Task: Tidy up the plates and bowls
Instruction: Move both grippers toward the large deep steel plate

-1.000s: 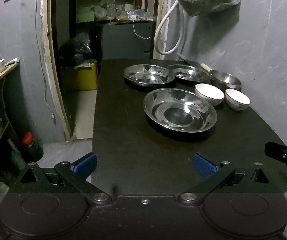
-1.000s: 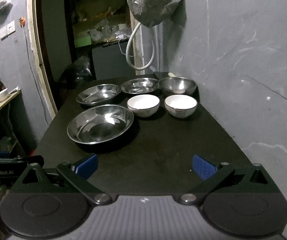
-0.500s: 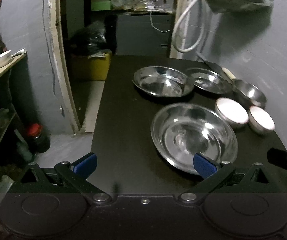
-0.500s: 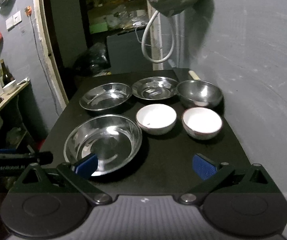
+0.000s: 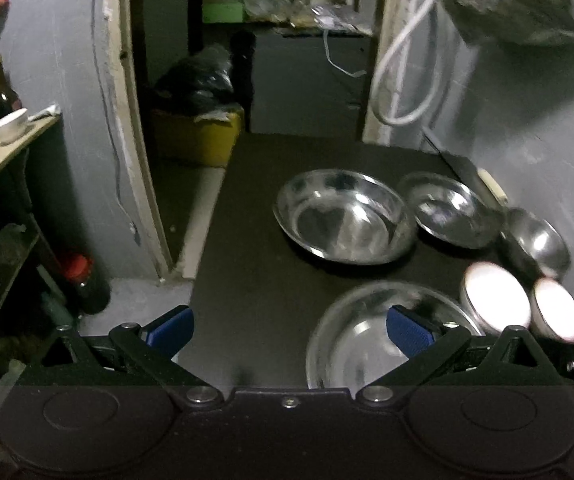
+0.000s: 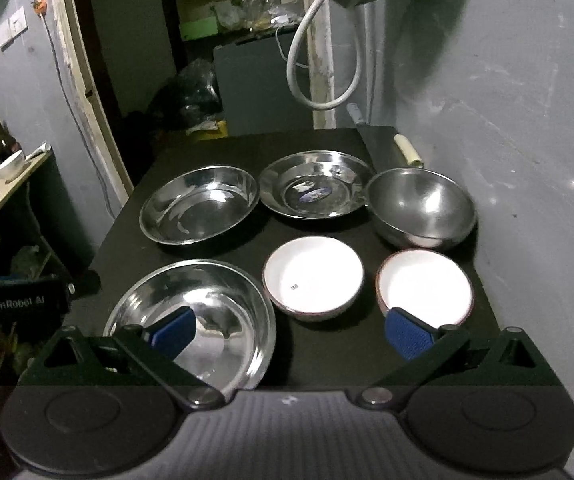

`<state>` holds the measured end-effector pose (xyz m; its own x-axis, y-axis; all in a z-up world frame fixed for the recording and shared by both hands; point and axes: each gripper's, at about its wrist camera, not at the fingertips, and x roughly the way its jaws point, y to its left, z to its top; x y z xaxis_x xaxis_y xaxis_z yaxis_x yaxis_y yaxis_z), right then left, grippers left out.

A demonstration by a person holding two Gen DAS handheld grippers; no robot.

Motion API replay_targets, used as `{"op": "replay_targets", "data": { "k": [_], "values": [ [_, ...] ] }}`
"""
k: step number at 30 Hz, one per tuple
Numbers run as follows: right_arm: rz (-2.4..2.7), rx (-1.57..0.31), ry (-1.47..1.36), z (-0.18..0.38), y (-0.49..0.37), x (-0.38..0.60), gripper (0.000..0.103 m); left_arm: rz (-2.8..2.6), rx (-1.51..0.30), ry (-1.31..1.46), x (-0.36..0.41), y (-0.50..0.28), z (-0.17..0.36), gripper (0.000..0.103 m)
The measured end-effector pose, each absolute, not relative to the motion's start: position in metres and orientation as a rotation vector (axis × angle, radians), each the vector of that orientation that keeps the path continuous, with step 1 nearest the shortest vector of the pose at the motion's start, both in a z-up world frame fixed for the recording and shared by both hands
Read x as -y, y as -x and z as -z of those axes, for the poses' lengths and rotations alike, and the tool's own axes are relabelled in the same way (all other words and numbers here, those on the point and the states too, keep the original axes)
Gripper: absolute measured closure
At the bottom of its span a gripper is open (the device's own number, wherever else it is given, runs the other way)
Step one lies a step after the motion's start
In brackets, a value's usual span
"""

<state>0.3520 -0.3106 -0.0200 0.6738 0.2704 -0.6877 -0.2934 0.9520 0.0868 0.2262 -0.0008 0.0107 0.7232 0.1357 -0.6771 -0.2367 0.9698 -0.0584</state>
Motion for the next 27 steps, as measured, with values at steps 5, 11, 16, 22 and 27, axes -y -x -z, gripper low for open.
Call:
{"op": "replay_targets", "data": {
  "k": [5, 11, 16, 22, 27],
  "values": [
    [-0.312, -0.777, 0.073, 0.02, -0.373, 0.288, 0.0, -0.195, -0.721, 0.15, -0.015, -0.246, -0.011, 0.001],
    [-0.292, -0.775, 0.109, 0.021, -0.391, 0.262, 0.0, -0.203, -0.713, 0.157, -0.041, -0.271, -0.006, 0.001],
    [-0.273, -0.774, 0.12, 0.026, -0.408, 0.246, 0.0, -0.212, -0.715, 0.141, -0.055, -0.296, -0.002, 0.001],
    [-0.254, -0.775, 0.123, 0.034, -0.431, 0.232, 0.0, -0.143, -0.723, 0.172, -0.069, -0.33, 0.004, 0.001],
    [-0.242, -0.788, 0.115, 0.047, -0.452, 0.224, 0.0, -0.118, -0.753, 0.166, -0.077, -0.363, 0.016, 0.001]
  ]
}}
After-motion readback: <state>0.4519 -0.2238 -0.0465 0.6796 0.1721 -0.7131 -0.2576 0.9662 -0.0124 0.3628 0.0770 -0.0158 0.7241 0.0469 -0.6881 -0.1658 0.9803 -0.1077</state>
